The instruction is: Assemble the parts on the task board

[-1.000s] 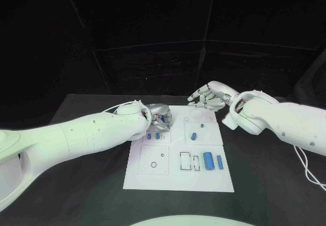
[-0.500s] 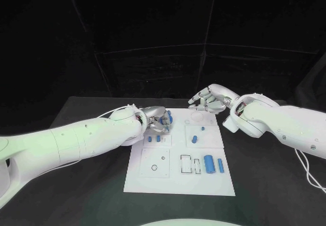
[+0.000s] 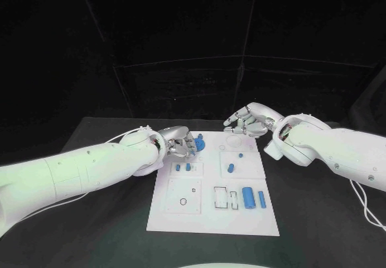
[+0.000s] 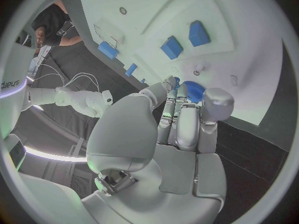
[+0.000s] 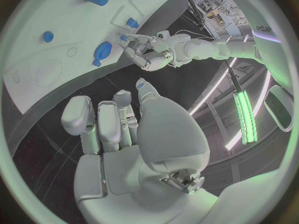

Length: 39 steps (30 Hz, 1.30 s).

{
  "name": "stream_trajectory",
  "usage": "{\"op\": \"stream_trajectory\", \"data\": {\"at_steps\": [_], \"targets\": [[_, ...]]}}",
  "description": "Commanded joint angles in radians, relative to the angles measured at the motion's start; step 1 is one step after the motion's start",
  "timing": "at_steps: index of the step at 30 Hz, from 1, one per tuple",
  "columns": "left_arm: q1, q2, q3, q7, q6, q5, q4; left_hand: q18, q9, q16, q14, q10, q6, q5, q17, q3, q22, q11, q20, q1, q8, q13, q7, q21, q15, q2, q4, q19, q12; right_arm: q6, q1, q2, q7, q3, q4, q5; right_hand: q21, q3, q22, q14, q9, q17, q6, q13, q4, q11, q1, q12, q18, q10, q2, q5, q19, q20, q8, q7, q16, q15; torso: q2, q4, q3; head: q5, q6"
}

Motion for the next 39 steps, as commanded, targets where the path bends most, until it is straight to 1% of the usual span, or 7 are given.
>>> {"op": "stream_trajectory", "data": {"at_steps": [1,8,10,17,26,32,39], "targets": [[0.001,-0.019,0.002,0.013,0.003,0.011,0.007,-0.007,-0.001,0.006,0.004,0.004,0.005,-0.002,-0.001,0.006,0.002,-0.001,0.003,0.0,-0.005,-0.001,0.001,0.004,0.002,-0.007,0.003,0.001,-0.007,-0.001,0.002,-0.001,0.01,0.0,0.001,0.003,-0.006,0.0,-0.001,0.018,0.001,-0.001,-0.002,-0.001,0.006,-0.001,0.003,0.0,0.008,-0.003,0.009,0.002,-0.004,0.002,0.004,0.0,-0.002,-0.002,0.0,0.0007,0.0006,-0.002,0.001],[0.001,-0.052,0.002,0.012,0.006,0.011,0.011,-0.007,-0.002,0.007,0.005,0.008,0.008,-0.002,-0.001,0.006,0.003,-0.001,0.003,-0.002,-0.006,-0.001,0.0,0.005,0.002,-0.01,0.002,0.001,-0.009,0.0,0.002,0.0,0.011,0.0,0.0,0.003,-0.006,0.0,-0.001,0.018,0.001,-0.001,-0.002,-0.001,0.006,-0.001,0.003,0.0,0.008,-0.003,0.009,0.002,-0.004,0.002,0.004,0.0,-0.002,-0.002,0.001,-0.0021,0.0005,-0.002,0.002],[0.001,-0.06,0.002,0.013,0.003,0.011,0.011,-0.007,-0.002,0.007,0.005,0.009,0.009,-0.002,-0.001,0.006,0.004,-0.002,0.003,-0.003,-0.006,-0.001,0.0,0.006,0.002,-0.01,0.002,0.002,-0.009,0.001,0.002,0.0,0.01,0.0,-0.001,0.003,-0.006,0.0,-0.001,0.018,0.001,-0.001,-0.002,-0.001,0.006,-0.001,0.003,0.0,0.008,-0.003,0.009,0.002,-0.004,0.002,0.004,0.0,-0.002,-0.002,0.001,-0.0028,0.0006,-0.002,0.001],[0.001,-0.074,0.003,0.015,-0.001,0.011,0.015,-0.007,-0.002,0.007,0.005,0.011,0.01,-0.002,-0.001,0.007,0.005,-0.002,0.003,-0.004,-0.007,-0.001,0.0,0.007,0.001,-0.011,0.002,0.002,-0.01,0.001,0.002,0.0,0.01,0.0,-0.002,0.003,-0.006,0.0,-0.001,0.018,0.001,-0.001,-0.002,-0.001,0.006,-0.001,0.003,0.0,0.008,-0.003,0.009,0.002,-0.004,0.002,0.004,0.0,-0.002,-0.002,0.001,-0.001,0.0008,-0.003,0.0],[0.001,-0.07,0.003,0.008,0.024,0.011,0.011,-0.007,-0.002,0.007,0.005,0.015,0.013,-0.002,-0.004,0.006,0.008,-0.003,0.003,-0.007,-0.008,-0.001,-0.001,0.009,0.001,-0.012,0.003,0.002,-0.012,0.002,0.002,0.002,0.01,0.0,-0.003,0.004,-0.006,0.0,-0.001,0.018,0.001,-0.001,-0.002,-0.001,0.006,-0.001,0.003,0.0,0.008,-0.003,0.009,0.002,-0.004,0.002,0.004,0.0,-0.002,-0.002,0.001,-0.0018,0.0012,-0.001,-0.002],[-0.001,-0.057,0.003,0.006,0.035,0.006,0.002,-0.007,-0.002,0.007,0.004,0.015,0.014,-0.002,-0.005,0.005,0.008,-0.002,0.003,-0.009,-0.009,-0.001,-0.001,0.009,0.001,-0.014,0.004,0.002,-0.014,0.003,0.002,0.004,0.01,0.0,-0.002,0.006,-0.006,0.0,-0.001,0.018,0.001,-0.001,-0.002,-0.001,0.007,-0.001,0.005,0.0,0.008,-0.003,0.01,0.003,-0.003,0.001,0.005,-0.001,-0.003,-0.002,0.002,-0.0019,0.0009,-0.001,-0.004],[-0.002,-0.043,0.003,0.002,0.046,0.004,-0.008,-0.007,-0.003,0.006,0.003,0.016,0.014,-0.002,-0.008,0.005,0.006,-0.002,0.003,-0.011,-0.011,-0.001,-0.001,0.007,0.001,-0.013,0.006,0.0,-0.015,0.003,0.002,0.005,0.01,0.0,-0.003,0.006,-0.006,0.0,-0.001,0.018,0.001,-0.001,-0.002,-0.001,0.007,-0.001,0.005,0.0,0.008,-0.003,0.01,0.003,-0.003,0.001,0.005,-0.001,-0.003,-0.002,0.001,-0.0024,0.0017,0.0,-0.003]]}}
